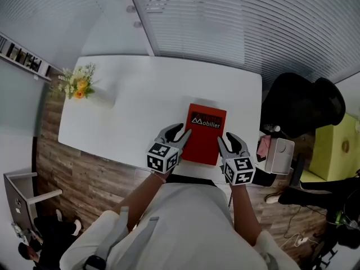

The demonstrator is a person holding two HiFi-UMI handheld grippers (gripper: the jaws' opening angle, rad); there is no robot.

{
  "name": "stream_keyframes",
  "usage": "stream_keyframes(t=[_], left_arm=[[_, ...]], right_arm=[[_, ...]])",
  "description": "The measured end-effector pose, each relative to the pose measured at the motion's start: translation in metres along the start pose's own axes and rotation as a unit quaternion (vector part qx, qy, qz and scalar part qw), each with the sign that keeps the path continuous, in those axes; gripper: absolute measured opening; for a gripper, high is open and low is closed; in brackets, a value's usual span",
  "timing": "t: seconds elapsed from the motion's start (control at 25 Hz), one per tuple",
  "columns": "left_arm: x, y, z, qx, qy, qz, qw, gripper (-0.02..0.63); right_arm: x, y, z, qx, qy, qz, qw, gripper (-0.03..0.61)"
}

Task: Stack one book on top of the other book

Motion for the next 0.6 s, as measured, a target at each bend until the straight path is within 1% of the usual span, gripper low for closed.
stream_keyframes(t=[0.24,0.4,0.48,0.6], left_arm=[[-0.027,0.016,-0.019,0.021,-0.017,-0.036,0.999,0.1],[-0.049,0.027,-0.032,0.036,-0.033,-0.065,0.9967,0.068],[-0.057,0.033,-0.039,0.042,-0.039,-0.077,0.9953,0.057],[-0.07,0.042,-0.049,0.049,-0.051,-0.095,0.993,0.044]], right_arm=[[-0.031,0.02,0.005,0.007,0.039,-0.036,0.999,0.09],[-0.052,0.034,0.011,0.011,0.06,-0.056,0.997,0.075],[-0.062,0.041,0.014,0.01,0.062,-0.066,0.996,0.066],[-0.076,0.052,0.018,0.003,0.052,-0.085,0.995,0.05]])
Point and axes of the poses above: the fingertips, and each gripper's own axes: y backward along the fingers, z to its left, x out of its underside, the point moved 7 cm from there along y, backward along the fingers, and after that the axes turned 2 degrees about y, right-handed, at the moved point
